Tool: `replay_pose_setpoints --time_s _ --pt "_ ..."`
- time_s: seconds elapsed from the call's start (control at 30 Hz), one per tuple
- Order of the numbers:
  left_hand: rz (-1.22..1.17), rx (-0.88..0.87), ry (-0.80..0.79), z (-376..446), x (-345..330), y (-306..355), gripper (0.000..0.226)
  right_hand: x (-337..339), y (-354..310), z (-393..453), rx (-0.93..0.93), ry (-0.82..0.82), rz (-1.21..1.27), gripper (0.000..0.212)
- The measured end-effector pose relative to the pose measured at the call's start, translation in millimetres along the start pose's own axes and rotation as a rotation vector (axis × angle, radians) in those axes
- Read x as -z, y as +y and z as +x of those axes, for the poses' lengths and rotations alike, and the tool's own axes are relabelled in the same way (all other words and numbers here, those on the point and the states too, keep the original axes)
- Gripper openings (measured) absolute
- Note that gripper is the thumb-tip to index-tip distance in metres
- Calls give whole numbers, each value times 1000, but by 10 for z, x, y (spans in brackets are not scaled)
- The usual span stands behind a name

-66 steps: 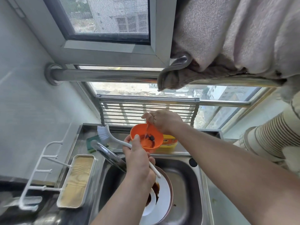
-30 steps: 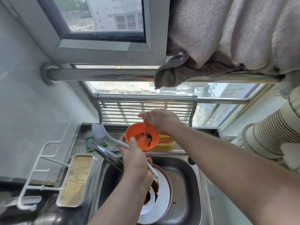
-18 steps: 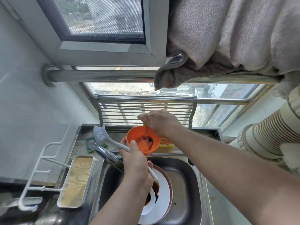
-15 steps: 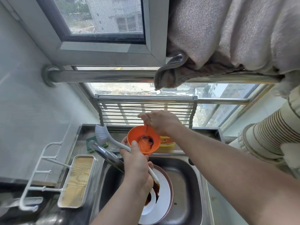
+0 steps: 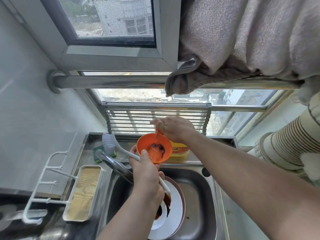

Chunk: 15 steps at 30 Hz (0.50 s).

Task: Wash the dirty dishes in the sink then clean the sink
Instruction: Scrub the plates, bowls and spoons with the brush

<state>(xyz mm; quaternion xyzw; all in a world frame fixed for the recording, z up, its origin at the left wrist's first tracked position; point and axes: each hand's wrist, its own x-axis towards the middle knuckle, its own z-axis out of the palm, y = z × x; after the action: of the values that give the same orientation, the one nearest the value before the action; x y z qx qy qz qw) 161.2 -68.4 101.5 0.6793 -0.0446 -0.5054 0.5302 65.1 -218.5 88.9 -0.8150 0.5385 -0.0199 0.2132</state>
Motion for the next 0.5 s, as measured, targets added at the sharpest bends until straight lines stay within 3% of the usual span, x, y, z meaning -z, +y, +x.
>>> replay_pose_setpoints --time_s 0.17,0.37,0.5 --pt "-28 6 1 21 -8 1 18 -67 -98 -5 6 -19 -92 47" --pt "-13 -7 -3 28 -25 15 19 40 0 11 -48 -82 37 56" --pt "-3 -12 5 28 -35 -3 19 2 -60 -8 28 -71 7 46"
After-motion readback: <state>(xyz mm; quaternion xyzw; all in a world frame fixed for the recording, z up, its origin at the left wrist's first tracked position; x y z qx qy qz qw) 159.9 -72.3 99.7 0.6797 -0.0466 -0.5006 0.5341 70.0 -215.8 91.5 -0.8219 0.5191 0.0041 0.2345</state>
